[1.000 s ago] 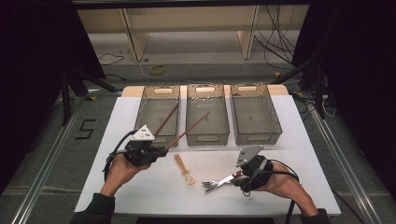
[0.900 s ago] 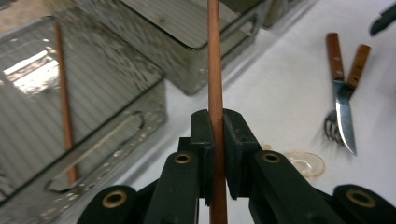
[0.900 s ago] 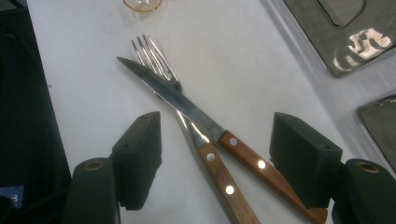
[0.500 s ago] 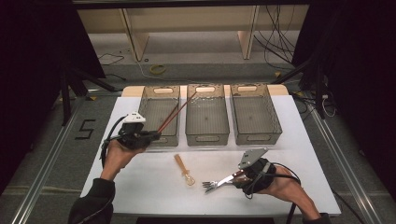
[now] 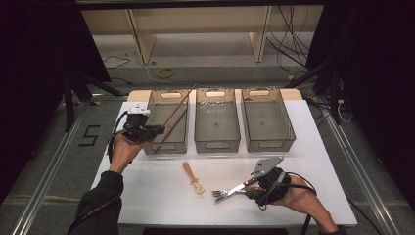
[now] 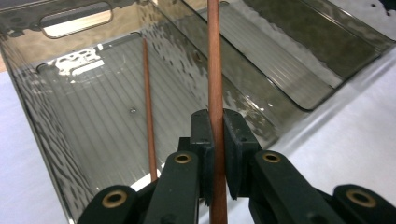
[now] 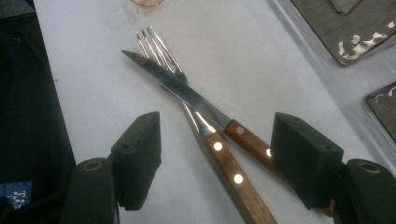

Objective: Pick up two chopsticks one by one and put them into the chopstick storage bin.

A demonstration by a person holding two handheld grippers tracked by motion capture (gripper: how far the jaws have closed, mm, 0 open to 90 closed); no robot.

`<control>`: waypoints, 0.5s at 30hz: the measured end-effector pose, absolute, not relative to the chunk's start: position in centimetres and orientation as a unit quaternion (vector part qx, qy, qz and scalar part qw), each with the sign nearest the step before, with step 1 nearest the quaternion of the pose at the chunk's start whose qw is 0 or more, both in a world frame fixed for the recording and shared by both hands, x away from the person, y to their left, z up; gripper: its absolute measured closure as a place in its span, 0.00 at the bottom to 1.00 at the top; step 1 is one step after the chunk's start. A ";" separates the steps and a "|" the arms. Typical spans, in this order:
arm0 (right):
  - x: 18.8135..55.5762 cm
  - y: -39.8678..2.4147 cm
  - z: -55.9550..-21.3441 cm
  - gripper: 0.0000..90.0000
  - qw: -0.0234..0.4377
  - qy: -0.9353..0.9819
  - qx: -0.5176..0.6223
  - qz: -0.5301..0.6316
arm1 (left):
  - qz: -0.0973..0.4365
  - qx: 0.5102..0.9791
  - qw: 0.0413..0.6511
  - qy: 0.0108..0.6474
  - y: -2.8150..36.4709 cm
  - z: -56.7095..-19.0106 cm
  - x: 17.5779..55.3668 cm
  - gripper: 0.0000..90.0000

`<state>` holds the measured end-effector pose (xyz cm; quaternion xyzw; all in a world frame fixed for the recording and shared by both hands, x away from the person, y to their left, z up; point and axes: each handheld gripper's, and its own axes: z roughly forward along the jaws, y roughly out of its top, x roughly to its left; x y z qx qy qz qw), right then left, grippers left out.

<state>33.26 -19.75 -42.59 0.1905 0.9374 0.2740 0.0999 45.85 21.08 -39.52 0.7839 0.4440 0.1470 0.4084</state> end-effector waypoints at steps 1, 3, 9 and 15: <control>33.2 -19.8 -42.6 0.38 0.099 0.937 0.190 0.274 | 0.147 0.783 0.408 0.446 21.2 -39.5 46.0 0.92; 33.2 -19.8 -42.6 0.38 0.099 0.937 0.191 0.275 | 0.144 0.778 0.409 0.455 21.3 -39.5 46.5 0.92; 33.2 -19.9 -42.6 0.38 0.097 0.937 0.191 0.274 | 0.142 0.776 0.396 0.470 21.5 -39.8 47.5 0.92; 33.2 -20.0 -42.6 0.38 0.097 0.937 0.193 0.275 | 0.140 0.768 0.387 0.491 22.2 -40.5 48.2 0.92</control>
